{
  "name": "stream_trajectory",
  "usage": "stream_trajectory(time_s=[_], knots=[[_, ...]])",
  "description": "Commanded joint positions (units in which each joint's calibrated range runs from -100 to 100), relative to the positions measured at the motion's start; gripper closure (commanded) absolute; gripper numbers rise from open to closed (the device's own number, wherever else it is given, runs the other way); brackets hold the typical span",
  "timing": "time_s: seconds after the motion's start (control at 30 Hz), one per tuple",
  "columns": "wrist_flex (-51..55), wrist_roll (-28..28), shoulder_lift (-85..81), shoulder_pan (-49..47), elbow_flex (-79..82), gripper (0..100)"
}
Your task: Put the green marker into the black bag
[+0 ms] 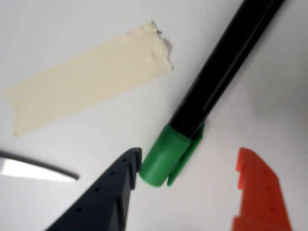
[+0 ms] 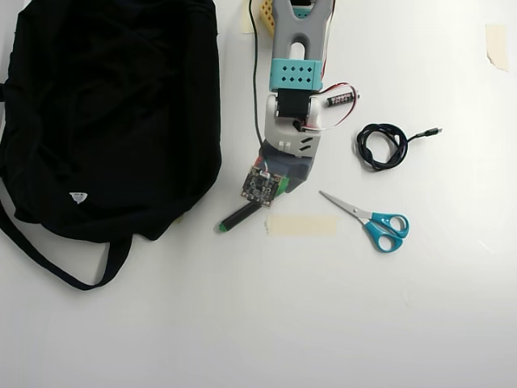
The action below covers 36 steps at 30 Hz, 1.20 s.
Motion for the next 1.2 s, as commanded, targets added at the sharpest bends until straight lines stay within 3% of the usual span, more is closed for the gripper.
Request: stream_trajectory(time_s=[0.0,0.57,1.17], knots=[[0.27,-0.13,1.45,0.1,-5.24,73],[5.01,-1.34,11.24,1.45,-14.68,65],[1.74,-1.44,14.97,1.97,-15.85,65]])
